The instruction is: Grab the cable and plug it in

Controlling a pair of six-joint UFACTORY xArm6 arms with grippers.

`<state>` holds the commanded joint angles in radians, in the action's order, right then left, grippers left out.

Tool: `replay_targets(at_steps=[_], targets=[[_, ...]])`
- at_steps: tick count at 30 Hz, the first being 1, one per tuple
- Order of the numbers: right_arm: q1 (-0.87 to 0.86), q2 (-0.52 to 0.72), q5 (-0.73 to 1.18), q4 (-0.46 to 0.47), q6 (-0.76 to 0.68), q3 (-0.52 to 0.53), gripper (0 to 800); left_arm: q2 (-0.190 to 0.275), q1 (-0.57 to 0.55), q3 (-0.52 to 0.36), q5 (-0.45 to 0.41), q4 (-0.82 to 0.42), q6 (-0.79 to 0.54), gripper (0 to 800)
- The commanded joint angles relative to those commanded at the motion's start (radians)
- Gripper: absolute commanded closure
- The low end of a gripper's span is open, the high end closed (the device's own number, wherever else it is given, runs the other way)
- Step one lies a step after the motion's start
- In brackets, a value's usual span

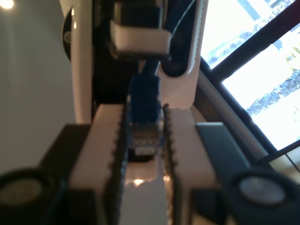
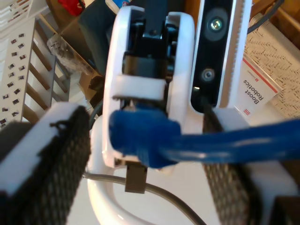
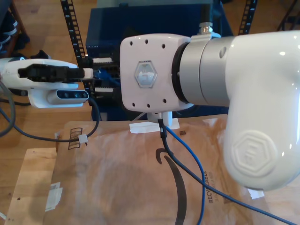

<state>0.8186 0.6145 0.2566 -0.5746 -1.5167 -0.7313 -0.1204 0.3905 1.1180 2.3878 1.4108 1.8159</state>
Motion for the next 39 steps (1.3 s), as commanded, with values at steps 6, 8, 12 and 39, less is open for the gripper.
replay_targets(at_steps=[6,8,12,39], targets=[[0.002,0.003,0.0,0.0,0.0,0.002,531,0.002,0.0,0.0,0.0,0.002,0.0,794],[0.0,0.003,0.0,0.0,0.0,0.002,567,0.002,0.0,0.0,0.0,0.002,0.0,794],[0.002,0.003,-0.074,0.005,0.0,0.006,747,0.003,0.002,-0.002,0.018,0.0,0.0,216],[-0.342,-0.002,-0.374,0.074,-0.002,0.218,799,0.232,0.121,0.052,-0.222,-0.898,-0.296,0]])
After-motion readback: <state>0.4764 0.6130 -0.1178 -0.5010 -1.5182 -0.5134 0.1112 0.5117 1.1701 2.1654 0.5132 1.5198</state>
